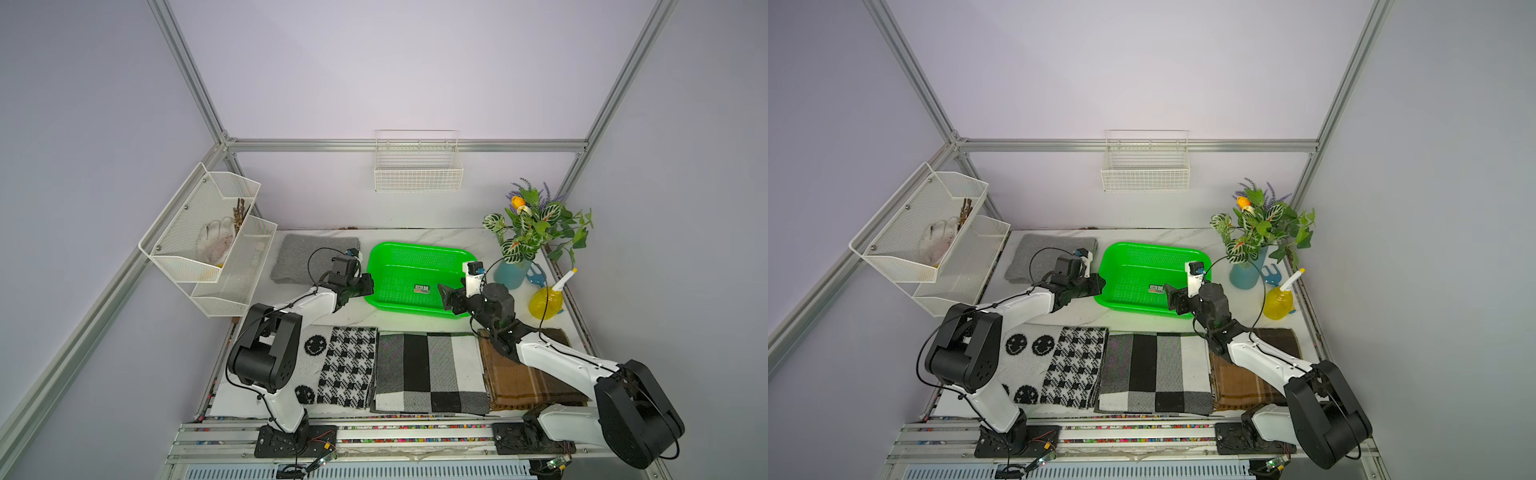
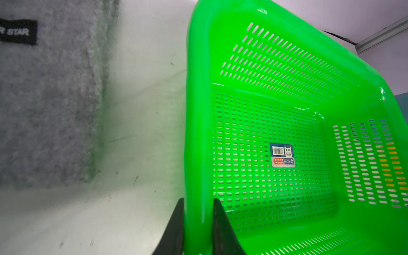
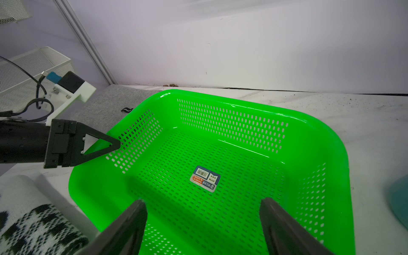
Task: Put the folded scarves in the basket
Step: Move the basket to the center of the board.
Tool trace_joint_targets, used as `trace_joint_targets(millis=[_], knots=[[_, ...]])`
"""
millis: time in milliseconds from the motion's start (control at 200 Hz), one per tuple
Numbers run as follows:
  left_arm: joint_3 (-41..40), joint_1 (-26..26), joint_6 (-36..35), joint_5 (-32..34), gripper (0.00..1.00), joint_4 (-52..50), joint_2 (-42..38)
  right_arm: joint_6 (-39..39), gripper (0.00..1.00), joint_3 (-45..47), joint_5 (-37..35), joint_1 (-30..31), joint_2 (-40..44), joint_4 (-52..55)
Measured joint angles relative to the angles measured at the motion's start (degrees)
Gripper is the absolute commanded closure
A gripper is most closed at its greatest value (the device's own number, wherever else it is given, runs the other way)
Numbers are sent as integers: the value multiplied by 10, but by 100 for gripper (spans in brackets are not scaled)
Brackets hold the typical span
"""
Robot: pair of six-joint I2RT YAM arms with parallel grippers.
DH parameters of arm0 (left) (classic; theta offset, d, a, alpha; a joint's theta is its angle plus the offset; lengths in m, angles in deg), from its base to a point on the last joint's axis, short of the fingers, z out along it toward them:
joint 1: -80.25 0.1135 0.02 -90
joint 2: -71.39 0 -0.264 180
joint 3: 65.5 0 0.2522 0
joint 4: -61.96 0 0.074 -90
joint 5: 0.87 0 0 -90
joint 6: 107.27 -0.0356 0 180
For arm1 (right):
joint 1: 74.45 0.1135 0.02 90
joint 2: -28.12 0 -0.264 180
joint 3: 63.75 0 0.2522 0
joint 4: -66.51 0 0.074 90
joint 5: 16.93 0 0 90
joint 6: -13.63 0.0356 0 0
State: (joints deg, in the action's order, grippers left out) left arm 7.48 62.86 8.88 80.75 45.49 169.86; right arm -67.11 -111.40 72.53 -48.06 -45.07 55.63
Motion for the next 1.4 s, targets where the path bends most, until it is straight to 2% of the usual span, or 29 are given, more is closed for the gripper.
trace_joint_targets(millis=[240, 405, 610, 745, 875, 1010, 1225, 1400], knots=[[-23, -4, -2, 17, 69, -4, -37, 8, 14, 1, 0, 4, 16, 22], [-40, -4, -2, 22, 68, 0, -43, 12, 14, 3, 0, 7, 16, 35], [-57, -4, -2, 24, 51, -2, -66, 28, 15, 3, 3, 15, 32, 83], [-81, -7, -2, 38, 45, -21, -147, 49, 16, 3, 2, 32, 67, 141], [-113, -15, -1, 58, 45, -34, -268, 73, 19, 3, -1, 49, 114, 210], [-189, -39, 16, 61, 49, -30, -379, 100, 19, 3, 2, 56, 168, 301], [-308, -111, 61, 52, 50, -66, -458, 139, 20, 37, -1, 59, 281, 387], [-337, -160, 89, 52, 48, -76, -496, 175, 22, 80, 8, 59, 282, 402]])
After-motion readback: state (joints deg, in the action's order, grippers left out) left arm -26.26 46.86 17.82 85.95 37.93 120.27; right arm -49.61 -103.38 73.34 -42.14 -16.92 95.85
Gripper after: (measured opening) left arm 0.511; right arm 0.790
